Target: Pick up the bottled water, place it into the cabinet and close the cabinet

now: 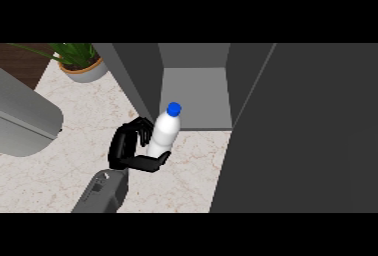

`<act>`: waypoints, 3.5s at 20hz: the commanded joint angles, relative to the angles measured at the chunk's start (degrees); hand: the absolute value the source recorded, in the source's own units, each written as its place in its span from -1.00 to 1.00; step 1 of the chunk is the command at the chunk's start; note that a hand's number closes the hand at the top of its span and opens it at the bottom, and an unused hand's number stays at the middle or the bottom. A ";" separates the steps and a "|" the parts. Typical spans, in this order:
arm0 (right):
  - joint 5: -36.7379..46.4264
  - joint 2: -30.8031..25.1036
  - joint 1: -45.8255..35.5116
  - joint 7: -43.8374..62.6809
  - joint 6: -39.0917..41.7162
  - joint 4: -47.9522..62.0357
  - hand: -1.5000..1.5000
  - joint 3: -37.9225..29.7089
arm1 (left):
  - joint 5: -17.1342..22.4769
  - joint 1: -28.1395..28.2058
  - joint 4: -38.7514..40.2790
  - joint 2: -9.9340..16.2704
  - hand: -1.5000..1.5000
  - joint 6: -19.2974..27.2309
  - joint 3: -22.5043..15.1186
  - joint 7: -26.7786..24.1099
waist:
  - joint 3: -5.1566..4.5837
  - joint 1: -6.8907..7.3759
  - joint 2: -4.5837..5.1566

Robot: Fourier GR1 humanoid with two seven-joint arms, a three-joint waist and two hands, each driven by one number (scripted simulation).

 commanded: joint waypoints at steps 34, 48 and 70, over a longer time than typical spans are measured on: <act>-4.98 -6.84 11.97 -8.65 2.44 -6.42 -1.00 -2.07 | 24.84 -34.41 20.42 -1.27 1.00 26.99 -12.92 14.23 | 0.04 -2.07 0.51; -4.45 -6.51 11.76 -11.03 2.68 -5.79 -1.00 -1.54 | 23.08 -42.60 37.98 -0.49 1.00 30.42 -9.57 6.33 | -0.04 -2.80 1.10; -6.97 -6.97 11.90 -13.67 4.69 -5.38 -1.00 -2.23 | 21.62 -48.44 45.51 -1.26 -1.00 30.47 -7.29 2.91 | -0.10 -5.06 1.94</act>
